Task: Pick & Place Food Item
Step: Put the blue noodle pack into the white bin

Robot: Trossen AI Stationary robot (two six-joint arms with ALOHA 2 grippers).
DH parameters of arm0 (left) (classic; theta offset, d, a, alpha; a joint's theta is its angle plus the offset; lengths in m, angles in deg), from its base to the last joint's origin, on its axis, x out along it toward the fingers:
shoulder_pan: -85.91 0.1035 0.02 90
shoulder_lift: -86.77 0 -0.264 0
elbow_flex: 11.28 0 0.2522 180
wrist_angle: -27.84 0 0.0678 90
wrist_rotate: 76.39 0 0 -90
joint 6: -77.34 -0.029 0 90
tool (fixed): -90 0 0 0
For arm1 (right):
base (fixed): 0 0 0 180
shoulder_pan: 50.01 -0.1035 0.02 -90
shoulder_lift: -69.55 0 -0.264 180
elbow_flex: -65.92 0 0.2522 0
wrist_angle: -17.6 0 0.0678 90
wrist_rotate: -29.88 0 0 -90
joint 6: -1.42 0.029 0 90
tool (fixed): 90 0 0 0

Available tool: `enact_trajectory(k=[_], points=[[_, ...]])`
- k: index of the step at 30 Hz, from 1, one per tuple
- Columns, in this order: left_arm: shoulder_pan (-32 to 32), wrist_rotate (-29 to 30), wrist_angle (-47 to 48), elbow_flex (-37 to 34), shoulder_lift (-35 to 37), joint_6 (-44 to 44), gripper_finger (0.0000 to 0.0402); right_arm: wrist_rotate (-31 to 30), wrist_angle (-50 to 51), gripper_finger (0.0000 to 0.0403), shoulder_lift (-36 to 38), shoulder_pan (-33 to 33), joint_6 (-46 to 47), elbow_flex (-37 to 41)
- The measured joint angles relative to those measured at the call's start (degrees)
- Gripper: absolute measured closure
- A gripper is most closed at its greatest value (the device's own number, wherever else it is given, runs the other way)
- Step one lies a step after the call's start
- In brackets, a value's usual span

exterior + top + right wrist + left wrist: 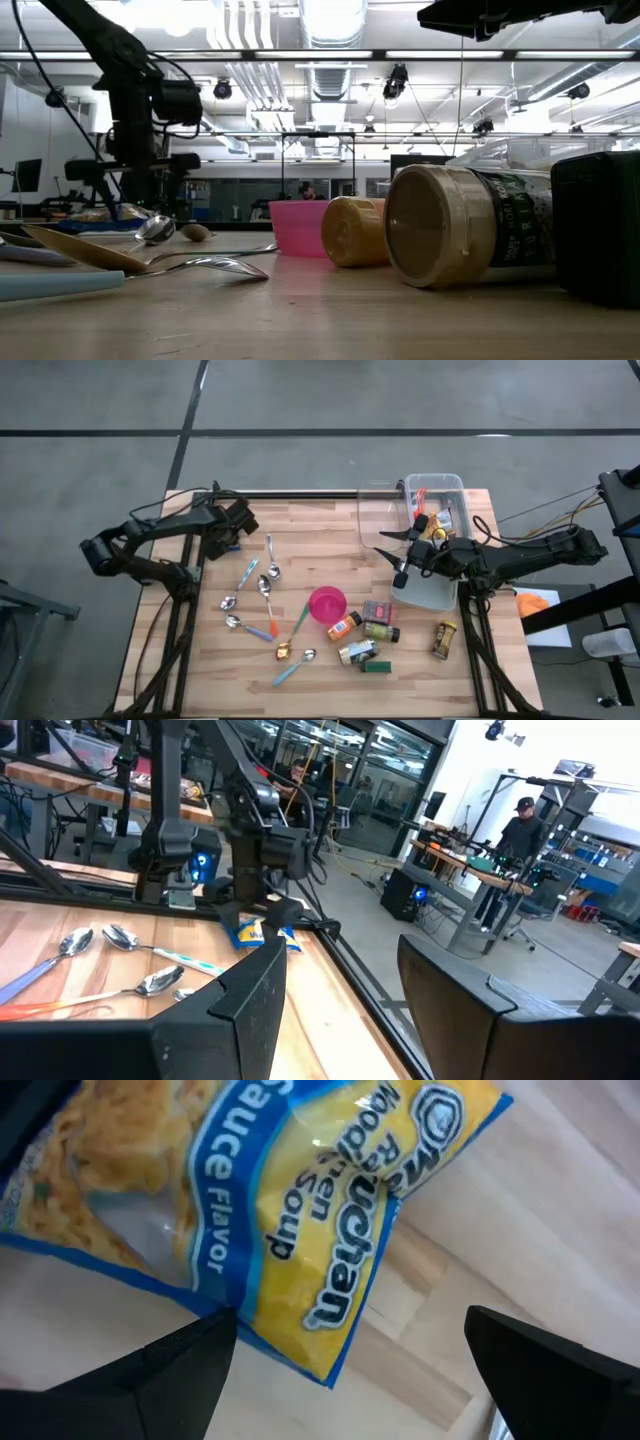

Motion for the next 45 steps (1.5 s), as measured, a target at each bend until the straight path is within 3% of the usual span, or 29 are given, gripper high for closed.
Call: enact_trajectory(k=[15,21,38,41,45], points=[[1.0,0.9,0.8,1.1,-10.0,0.3,0.0023,0.0,0.0,0.0211,0.0,0.0,0.0,0.0],[1.0,1.0,0.5,1.1,-9.8,-0.6,0.0096,0.0,0.0,0.0211,0.0,0.0,0.0,0.0],[1.0,0.8,-0.9,1.0,-9.7,-1.0,0.0371,0.0,0.0,0.0211,0.0,0.0,0.0,0.0],[0.9,0.8,-1.2,1.0,-9.7,-1.1,0.0394,0.0,0.0,0.0211,0.0,0.0,0.0,0.0],[0.9,0.7,-1.5,1.0,-9.7,-1.1,0.0395,0.0,0.0,0.0211,0.0,0.0,0.0,0.0]])
